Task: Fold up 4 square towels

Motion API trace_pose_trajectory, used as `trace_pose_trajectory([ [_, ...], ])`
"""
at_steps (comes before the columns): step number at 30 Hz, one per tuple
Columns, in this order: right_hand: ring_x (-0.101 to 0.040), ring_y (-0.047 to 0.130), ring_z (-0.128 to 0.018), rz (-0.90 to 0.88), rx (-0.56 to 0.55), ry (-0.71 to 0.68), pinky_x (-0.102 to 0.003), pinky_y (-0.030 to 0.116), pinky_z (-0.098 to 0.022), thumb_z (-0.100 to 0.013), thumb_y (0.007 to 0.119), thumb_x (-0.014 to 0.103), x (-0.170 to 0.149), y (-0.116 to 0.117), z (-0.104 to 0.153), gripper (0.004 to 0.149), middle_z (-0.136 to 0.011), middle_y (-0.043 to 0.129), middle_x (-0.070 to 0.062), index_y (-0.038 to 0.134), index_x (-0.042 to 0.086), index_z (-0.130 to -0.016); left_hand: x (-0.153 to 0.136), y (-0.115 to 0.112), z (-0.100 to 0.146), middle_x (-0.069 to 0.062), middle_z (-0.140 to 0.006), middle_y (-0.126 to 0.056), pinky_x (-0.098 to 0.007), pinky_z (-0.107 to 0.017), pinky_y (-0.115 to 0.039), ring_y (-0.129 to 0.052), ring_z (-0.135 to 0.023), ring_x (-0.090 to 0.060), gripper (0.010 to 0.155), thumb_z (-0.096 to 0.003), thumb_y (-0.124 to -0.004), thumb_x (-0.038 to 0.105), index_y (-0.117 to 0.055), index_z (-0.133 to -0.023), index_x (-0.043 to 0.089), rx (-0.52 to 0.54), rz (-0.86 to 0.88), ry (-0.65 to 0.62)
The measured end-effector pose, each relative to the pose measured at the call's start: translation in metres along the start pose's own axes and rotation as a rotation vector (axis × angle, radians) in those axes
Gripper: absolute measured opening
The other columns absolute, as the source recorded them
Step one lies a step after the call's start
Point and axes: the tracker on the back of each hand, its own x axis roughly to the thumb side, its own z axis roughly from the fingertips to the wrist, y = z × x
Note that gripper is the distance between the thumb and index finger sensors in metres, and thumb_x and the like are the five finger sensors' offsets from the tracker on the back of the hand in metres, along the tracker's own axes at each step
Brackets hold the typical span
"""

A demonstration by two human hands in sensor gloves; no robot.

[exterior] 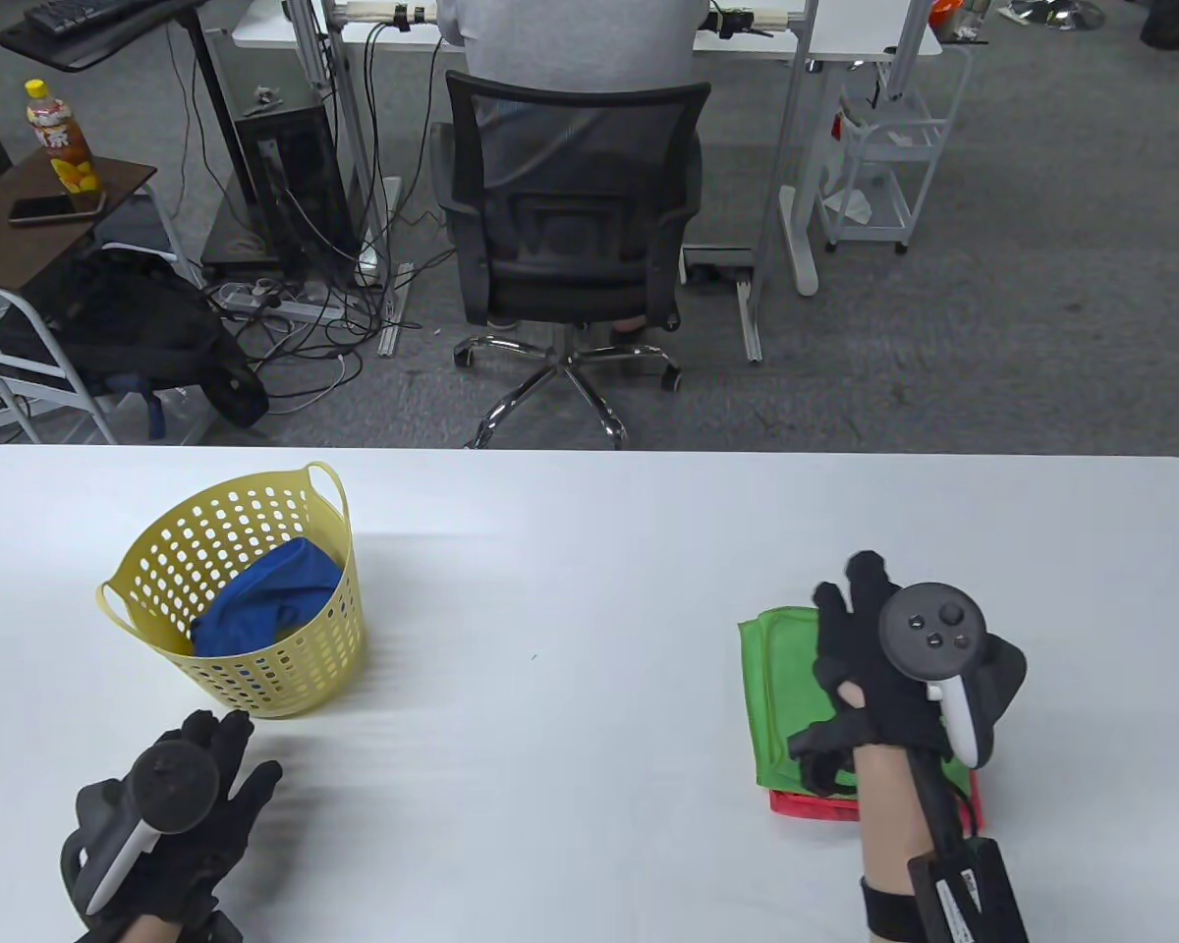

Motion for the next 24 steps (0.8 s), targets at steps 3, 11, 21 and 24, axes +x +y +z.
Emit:
trace_pose_trajectory([
  [3,-0.050,0.080,-0.085,-0.055,0.045,-0.144,-0.065,0.070,-0.057,-0.057,0.070,0.036,0.028,0.028,0.020,0.062,-0.106,0.066,-0.035,0.058,0.006,-0.110,-0.003,0.012,0.005,-0.002,-0.127,-0.042,-0.061,-0.087,-0.037,-0.045,-0.119,-0.036,0.074,-0.0502,-0.057,0.067,-0.046,-0.117,0.036,0.070,0.010,0.012],
  [11,-0.051,0.078,-0.085,0.015,0.109,-0.186,-0.068,0.065,-0.058,-0.057,0.070,0.036,0.019,0.046,0.016,0.061,-0.105,0.066,-0.036,0.059,0.004,-0.109,-0.008,0.095,0.040,0.000,-0.118,-0.066,-0.057,-0.086,-0.050,-0.072,-0.108,-0.032,0.072,-0.0513,-0.060,0.067,-0.056,-0.115,0.034,0.345,0.176,-0.057],
  [21,-0.052,0.076,-0.086,-0.122,0.091,-0.315,-0.072,0.059,-0.060,-0.057,0.066,0.043,0.014,0.027,0.017,0.066,-0.107,0.061,-0.038,0.057,0.004,-0.110,0.102,0.160,-0.046,0.003,-0.128,-0.044,-0.062,-0.088,-0.038,-0.047,-0.121,-0.036,0.062,-0.0552,-0.070,0.052,-0.054,-0.114,0.043,0.050,-0.016,-0.173],
  [24,-0.052,0.076,-0.086,-0.111,0.065,-0.344,-0.073,0.058,-0.060,-0.057,0.067,0.043,0.015,0.021,0.019,0.066,-0.107,0.061,-0.038,0.058,0.004,-0.110,0.122,0.154,-0.086,0.009,-0.128,-0.040,-0.062,-0.089,-0.036,-0.042,-0.122,-0.035,0.060,-0.0555,-0.071,0.047,-0.053,-0.113,0.046,-0.004,-0.152,-0.073],
])
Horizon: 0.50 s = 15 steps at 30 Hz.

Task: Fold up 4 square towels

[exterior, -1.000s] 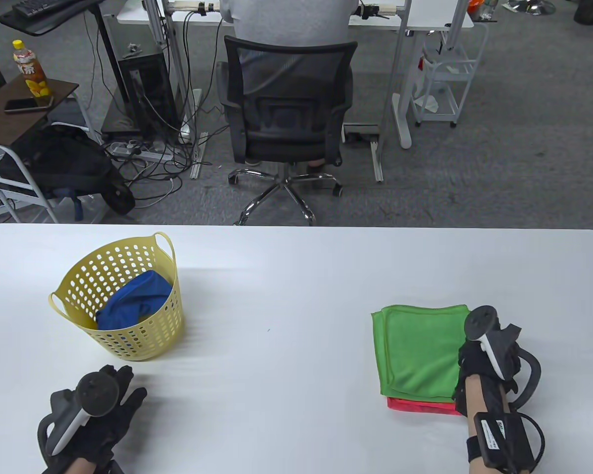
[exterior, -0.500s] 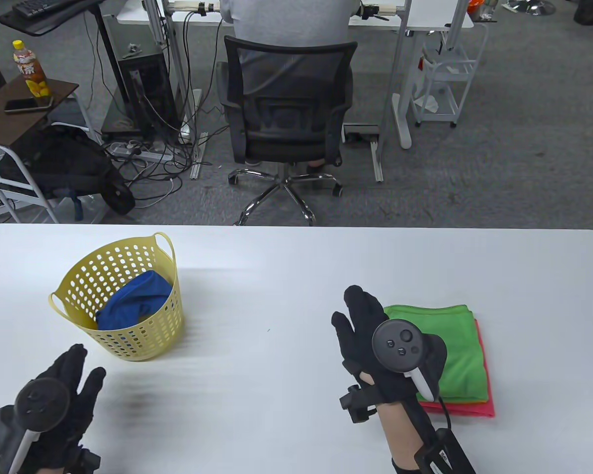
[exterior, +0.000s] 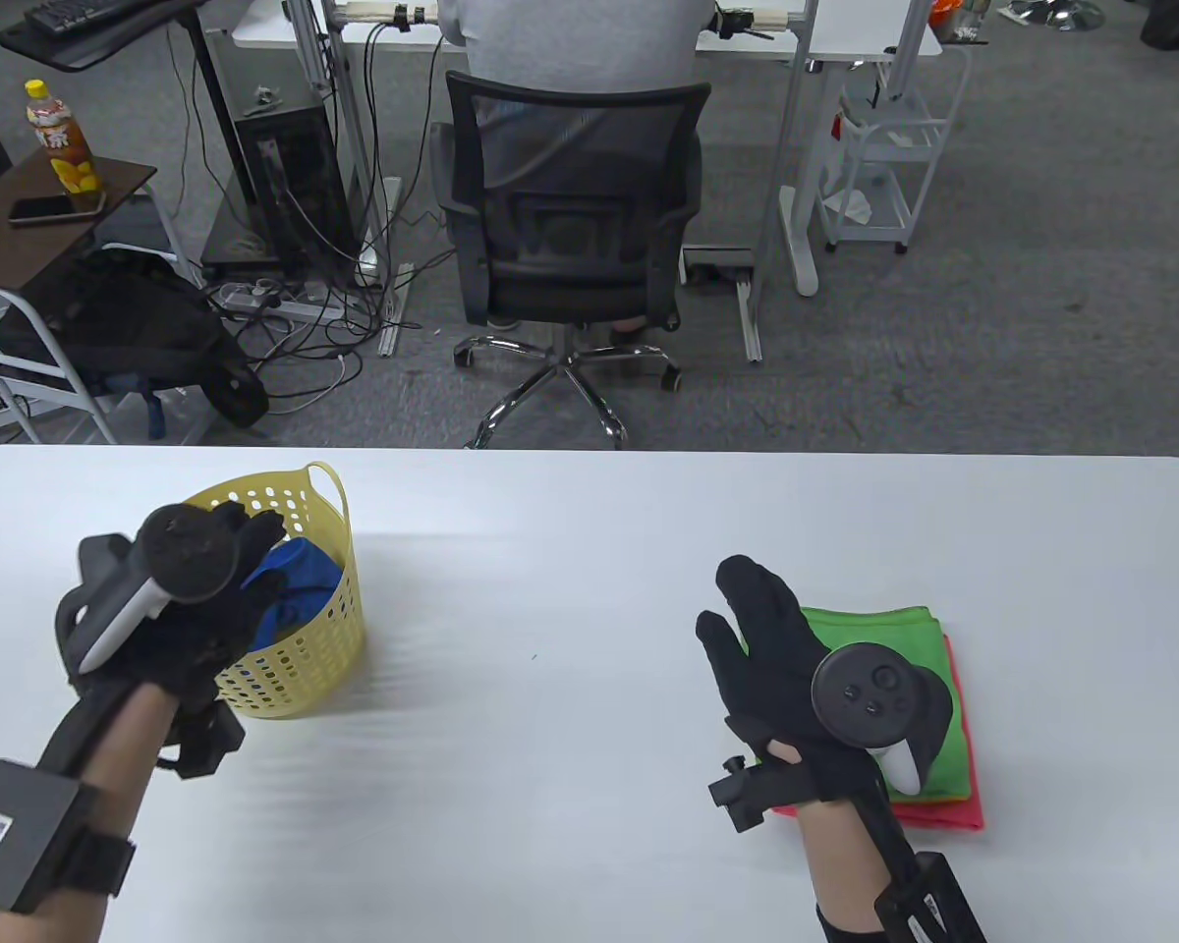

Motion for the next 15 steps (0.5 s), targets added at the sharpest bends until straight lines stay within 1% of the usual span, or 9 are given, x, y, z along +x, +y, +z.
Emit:
trace_pose_trajectory([
  [2,-0.052,0.076,-0.086,-0.012,-0.014,-0.010,-0.074,0.057,-0.060,-0.057,0.067,0.043,0.000,-0.003,0.001,0.066,-0.107,0.062,-0.038,0.059,0.004,-0.110,0.008,-0.009,-0.028,0.013,-0.129,-0.034,-0.061,-0.089,-0.033,-0.035,-0.123,-0.034,0.059,-0.0567,-0.072,0.040,-0.053,-0.111,0.053,-0.090,-0.073,0.067],
  [3,-0.051,0.076,-0.086,-0.022,-0.017,-0.016,-0.074,0.056,-0.060,-0.057,0.067,0.043,0.000,-0.005,0.001,0.066,-0.107,0.062,-0.037,0.059,0.004,-0.110,0.012,-0.016,-0.041,0.013,-0.129,-0.031,-0.061,-0.089,-0.031,-0.031,-0.123,-0.034,0.058,-0.0569,-0.072,0.039,-0.055,-0.110,0.054,-0.146,-0.109,0.104],
  [4,-0.051,0.076,-0.086,-0.029,-0.013,-0.023,-0.075,0.055,-0.061,-0.057,0.068,0.043,0.000,-0.006,0.001,0.066,-0.108,0.061,-0.037,0.058,0.005,-0.110,0.014,-0.021,-0.050,0.014,-0.129,-0.030,-0.061,-0.090,-0.030,-0.028,-0.123,-0.034,0.056,-0.0571,-0.072,0.039,-0.058,-0.110,0.053,-0.186,-0.135,0.129],
  [6,-0.051,0.076,-0.087,-0.043,0.005,-0.034,-0.076,0.054,-0.061,-0.057,0.068,0.043,0.000,-0.006,0.001,0.066,-0.108,0.060,-0.037,0.058,0.005,-0.110,0.016,-0.037,-0.070,0.014,-0.129,-0.031,-0.060,-0.090,-0.028,-0.025,-0.123,-0.034,0.054,-0.0571,-0.072,0.040,-0.062,-0.110,0.050,-0.314,-0.194,0.193],
  [8,-0.051,0.076,-0.087,-0.053,0.017,-0.036,-0.076,0.053,-0.061,-0.057,0.068,0.044,0.000,-0.006,0.001,0.066,-0.108,0.060,-0.037,0.058,0.005,-0.111,0.013,-0.050,-0.085,0.011,-0.130,-0.028,-0.060,-0.090,-0.027,-0.022,-0.123,-0.034,0.054,-0.0573,-0.070,0.044,-0.062,-0.111,0.047,-0.389,-0.160,0.243],
  [10,-0.051,0.076,-0.087,-0.062,0.023,-0.042,-0.077,0.053,-0.061,-0.057,0.067,0.043,0.000,-0.005,0.001,0.065,-0.109,0.059,-0.038,0.059,0.007,-0.110,0.008,-0.060,-0.095,0.011,-0.130,-0.025,-0.060,-0.089,-0.025,-0.017,-0.122,-0.034,0.056,-0.0559,-0.068,0.051,-0.064,-0.111,0.046,-0.439,-0.119,0.238],
  [12,-0.051,0.076,-0.086,-0.064,0.014,-0.047,-0.076,0.053,-0.061,-0.057,0.068,0.043,0.000,-0.004,0.001,0.064,-0.110,0.057,-0.038,0.060,0.008,-0.110,0.003,-0.067,-0.100,0.009,-0.128,-0.012,-0.059,-0.088,-0.020,-0.006,-0.120,-0.033,0.060,-0.0541,-0.067,0.057,-0.063,-0.113,0.044,-0.495,-0.049,0.222],
  [14,-0.050,0.077,-0.086,-0.056,0.013,-0.047,-0.076,0.053,-0.061,-0.057,0.068,0.043,-0.001,-0.002,0.001,0.064,-0.110,0.055,-0.038,0.061,0.007,-0.110,-0.004,-0.073,-0.103,0.009,-0.126,-0.012,-0.060,-0.088,-0.022,-0.007,-0.118,-0.033,0.065,-0.0531,-0.068,0.058,-0.065,-0.115,0.037,-0.545,0.029,0.206],
  [15,-0.050,0.077,-0.086,-0.054,0.016,-0.046,-0.076,0.053,-0.061,-0.057,0.067,0.043,-0.001,0.000,0.000,0.064,-0.110,0.055,-0.039,0.060,0.007,-0.110,-0.006,-0.075,-0.103,0.009,-0.126,-0.014,-0.060,-0.087,-0.023,-0.009,-0.119,-0.033,0.069,-0.0528,-0.068,0.058,-0.061,-0.117,0.032,-0.555,0.047,0.204],
])
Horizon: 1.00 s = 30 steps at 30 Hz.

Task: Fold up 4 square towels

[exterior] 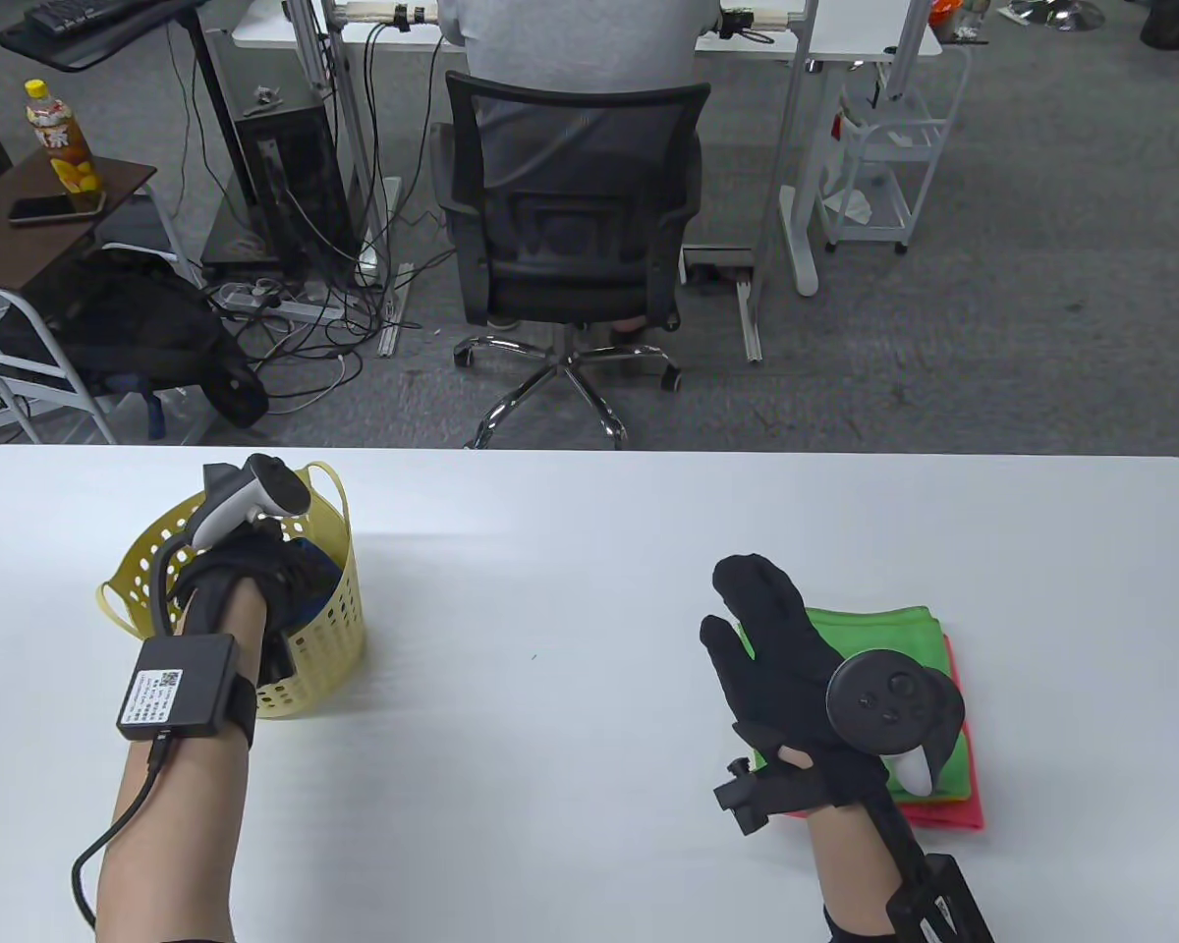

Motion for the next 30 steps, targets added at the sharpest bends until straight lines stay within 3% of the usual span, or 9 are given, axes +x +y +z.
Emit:
trace_pose_trajectory([
  [2,-0.050,0.077,-0.086,-0.001,0.006,0.008,-0.076,0.053,-0.061,-0.057,0.067,0.043,-0.003,0.003,-0.001,0.065,-0.111,0.053,-0.039,0.060,0.006,-0.110,-0.002,-0.003,-0.002,0.012,-0.127,-0.022,-0.060,-0.087,-0.025,-0.014,-0.120,-0.032,0.073,-0.0536,-0.069,0.055,-0.052,-0.118,0.026,-0.019,0.012,-0.024],
  [5,-0.050,0.077,-0.085,0.000,0.017,0.013,-0.076,0.053,-0.060,-0.057,0.067,0.043,-0.006,0.008,-0.002,0.065,-0.111,0.053,-0.039,0.060,0.005,-0.109,-0.005,-0.005,0.002,0.010,-0.127,-0.020,-0.059,-0.088,-0.024,-0.014,-0.120,-0.029,0.071,-0.0557,-0.065,0.051,-0.044,-0.118,0.025,-0.017,0.056,-0.076],
  [10,-0.050,0.077,-0.085,0.008,0.022,0.005,-0.076,0.053,-0.060,-0.057,0.067,0.043,-0.004,0.011,-0.002,0.065,-0.111,0.053,-0.039,0.060,0.004,-0.109,-0.020,0.015,0.040,0.008,-0.127,-0.015,-0.058,-0.088,-0.022,-0.012,-0.120,-0.028,0.069,-0.0576,-0.060,0.048,-0.039,-0.118,0.021,0.055,0.224,-0.246],
  [15,-0.050,0.077,-0.085,-0.003,0.028,-0.010,-0.077,0.053,-0.060,-0.057,0.067,0.043,0.000,0.011,-0.001,0.066,-0.111,0.053,-0.039,0.060,0.003,-0.109,-0.045,0.039,0.106,0.007,-0.127,-0.019,-0.058,-0.088,-0.025,-0.020,-0.121,-0.027,0.067,-0.0581,-0.060,0.046,-0.044,-0.117,0.019,0.175,0.527,-0.536],
  [19,-0.050,0.077,-0.085,-0.018,0.033,-0.026,-0.077,0.053,-0.060,-0.057,0.067,0.043,0.004,0.010,0.001,0.066,-0.111,0.053,-0.039,0.059,0.003,-0.109,-0.051,0.051,0.167,0.008,-0.128,-0.020,-0.058,-0.088,-0.025,-0.023,-0.122,-0.026,0.066,-0.0586,-0.060,0.046,-0.044,-0.117,0.021,0.273,0.635,-0.759],
  [21,-0.050,0.077,-0.085,-0.025,0.032,-0.038,-0.077,0.053,-0.060,-0.057,0.067,0.044,0.008,0.009,0.003,0.067,-0.111,0.053,-0.039,0.059,0.003,-0.109,-0.045,0.054,0.207,0.010,-0.128,-0.017,-0.058,-0.089,-0.025,-0.022,-0.122,-0.025,0.066,-0.0588,-0.059,0.048,-0.042,-0.118,0.022,0.317,0.662,-0.888],
  [26,-0.050,0.077,-0.086,-0.048,0.022,-0.066,-0.077,0.052,-0.061,-0.057,0.067,0.044,0.017,0.004,0.007,0.067,-0.111,0.053,-0.039,0.059,0.003,-0.110,-0.018,0.047,0.278,0.009,-0.128,-0.016,-0.058,-0.089,-0.026,-0.024,-0.123,-0.025,0.067,-0.0585,-0.059,0.048,-0.041,-0.118,0.023,0.398,0.631,-1.091],
  [30,-0.050,0.077,-0.086,-0.056,0.019,-0.077,-0.077,0.052,-0.061,-0.057,0.067,0.044,0.020,0.002,0.009,0.067,-0.111,0.053,-0.039,0.058,0.003,-0.110,0.005,0.041,0.318,0.011,-0.128,-0.016,-0.058,-0.089,-0.026,-0.023,-0.123,-0.024,0.067,-0.0580,-0.059,0.049,-0.041,-0.117,0.024,0.454,0.628,-1.217],
])
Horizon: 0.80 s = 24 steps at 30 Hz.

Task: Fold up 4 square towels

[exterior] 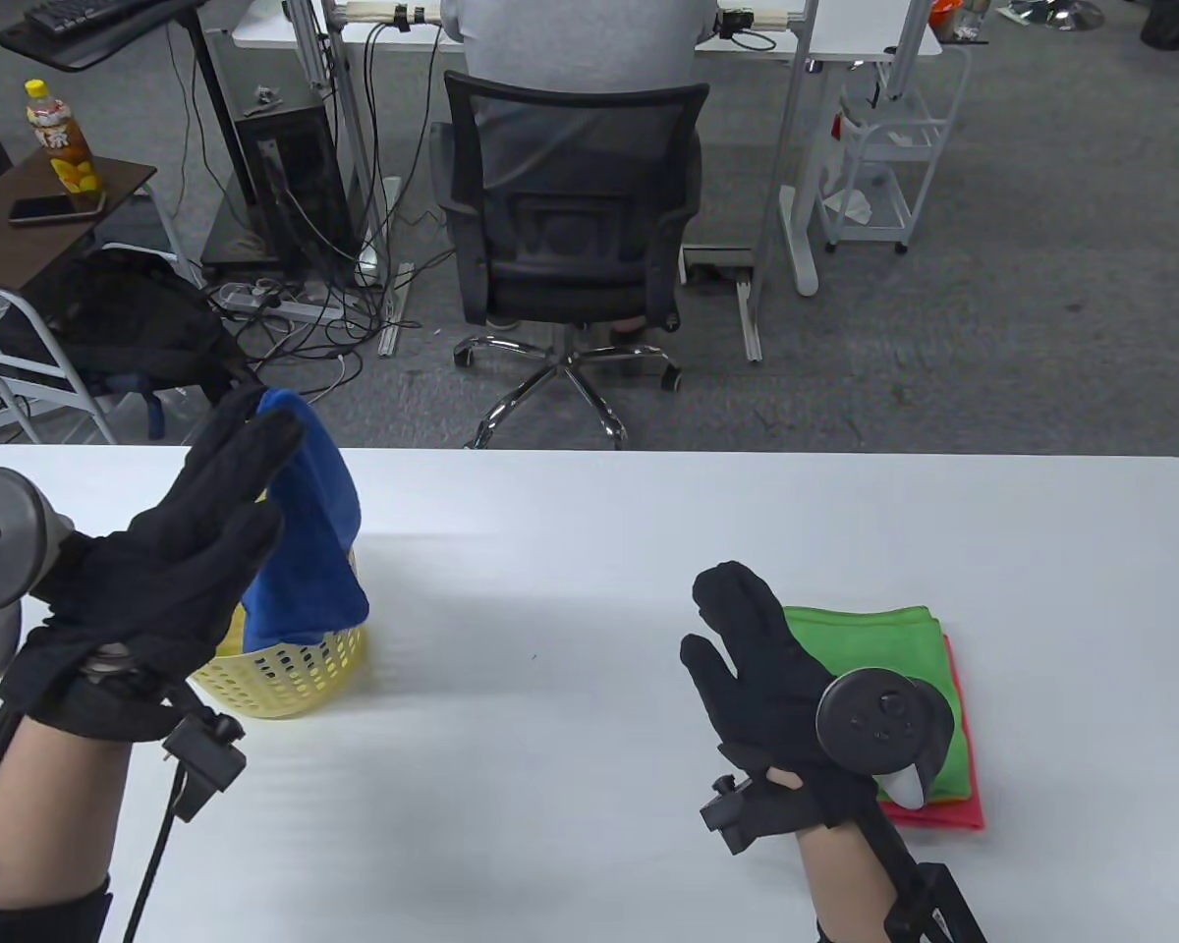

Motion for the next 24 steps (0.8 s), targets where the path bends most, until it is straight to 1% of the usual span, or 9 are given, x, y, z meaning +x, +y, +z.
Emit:
trace_pose_trajectory([
  [2,-0.050,0.077,-0.086,-0.009,-0.002,-0.006,-0.077,0.052,-0.060,-0.057,0.067,0.044,0.002,-0.002,0.001,0.067,-0.111,0.053,-0.039,0.058,0.003,-0.110,0.015,-0.011,-0.002,0.012,-0.127,-0.015,-0.059,-0.090,-0.026,-0.023,-0.123,-0.023,0.067,-0.0580,-0.059,0.049,-0.039,-0.117,0.025,0.005,0.028,-0.070],
  [5,-0.050,0.077,-0.086,-0.018,-0.014,-0.018,-0.077,0.052,-0.061,-0.057,0.067,0.044,0.005,-0.006,0.002,0.067,-0.111,0.053,-0.039,0.058,0.003,-0.110,0.029,-0.026,-0.004,0.014,-0.126,-0.015,-0.058,-0.090,-0.027,-0.024,-0.123,-0.021,0.066,-0.0574,-0.060,0.048,-0.039,-0.116,0.027,0.059,0.080,-0.185],
  [8,-0.050,0.077,-0.086,-0.027,-0.031,-0.026,-0.077,0.052,-0.061,-0.057,0.067,0.044,0.007,-0.011,0.004,0.067,-0.111,0.053,-0.039,0.058,0.003,-0.110,0.036,-0.039,-0.009,0.016,-0.126,-0.013,-0.058,-0.090,-0.027,-0.024,-0.123,-0.018,0.065,-0.0577,-0.059,0.048,-0.037,-0.116,0.030,0.062,0.199,-0.291],
  [10,-0.050,0.077,-0.086,-0.034,-0.037,-0.027,-0.077,0.052,-0.061,-0.057,0.067,0.044,0.007,-0.014,0.005,0.067,-0.111,0.053,-0.039,0.058,0.003,-0.110,0.036,-0.046,-0.014,0.017,-0.125,-0.017,-0.058,-0.090,-0.028,-0.026,-0.123,-0.018,0.063,-0.0573,-0.060,0.047,-0.040,-0.115,0.030,0.059,0.241,-0.307],
  [12,-0.050,0.077,-0.086,-0.040,-0.043,-0.025,-0.077,0.052,-0.061,-0.057,0.067,0.044,0.007,-0.016,0.005,0.067,-0.111,0.053,-0.039,0.058,0.003,-0.110,0.029,-0.054,-0.020,0.017,-0.125,-0.017,-0.057,-0.090,-0.028,-0.026,-0.123,-0.018,0.062,-0.0577,-0.060,0.046,-0.040,-0.115,0.030,0.054,0.207,-0.282],
  [15,-0.050,0.077,-0.086,-0.041,-0.047,-0.017,-0.077,0.052,-0.061,-0.057,0.067,0.044,0.005,-0.018,0.005,0.067,-0.111,0.053,-0.039,0.058,0.003,-0.110,-0.004,-0.076,-0.029,0.013,-0.125,-0.021,-0.059,-0.089,-0.032,-0.031,-0.122,-0.021,0.063,-0.0565,-0.061,0.046,-0.044,-0.114,0.027,0.076,0.140,-0.189],
  [19,-0.050,0.077,-0.085,-0.033,-0.031,0.003,-0.077,0.052,-0.060,-0.057,0.067,0.044,0.001,-0.015,0.003,0.067,-0.111,0.053,-0.039,0.058,0.003,-0.110,-0.064,-0.110,-0.028,0.012,-0.125,-0.021,-0.059,-0.088,-0.031,-0.030,-0.121,-0.022,0.063,-0.0569,-0.061,0.046,-0.044,-0.114,0.026,-0.001,0.126,-0.045],
  [21,-0.051,0.077,-0.086,-0.019,-0.006,0.018,-0.077,0.052,-0.060,-0.058,0.067,0.044,-0.002,-0.011,0.001,0.067,-0.111,0.053,-0.040,0.058,0.003,-0.110,-0.098,-0.134,-0.020,0.011,-0.125,-0.023,-0.059,-0.088,-0.032,-0.031,-0.121,-0.023,0.063,-0.0568,-0.061,0.047,-0.045,-0.114,0.026,-0.080,0.087,0.043],
  [24,-0.051,0.077,-0.085,-0.001,0.032,0.047,-0.077,0.051,-0.060,-0.057,0.067,0.044,-0.011,0.001,-0.003,0.067,-0.110,0.054,-0.040,0.058,0.002,-0.110,-0.156,-0.181,-0.001,0.008,-0.126,-0.027,-0.060,-0.087,-0.032,-0.030,-0.121,-0.029,0.063,-0.0569,-0.061,0.049,-0.050,-0.115,0.027,-0.303,0.000,0.221],
])
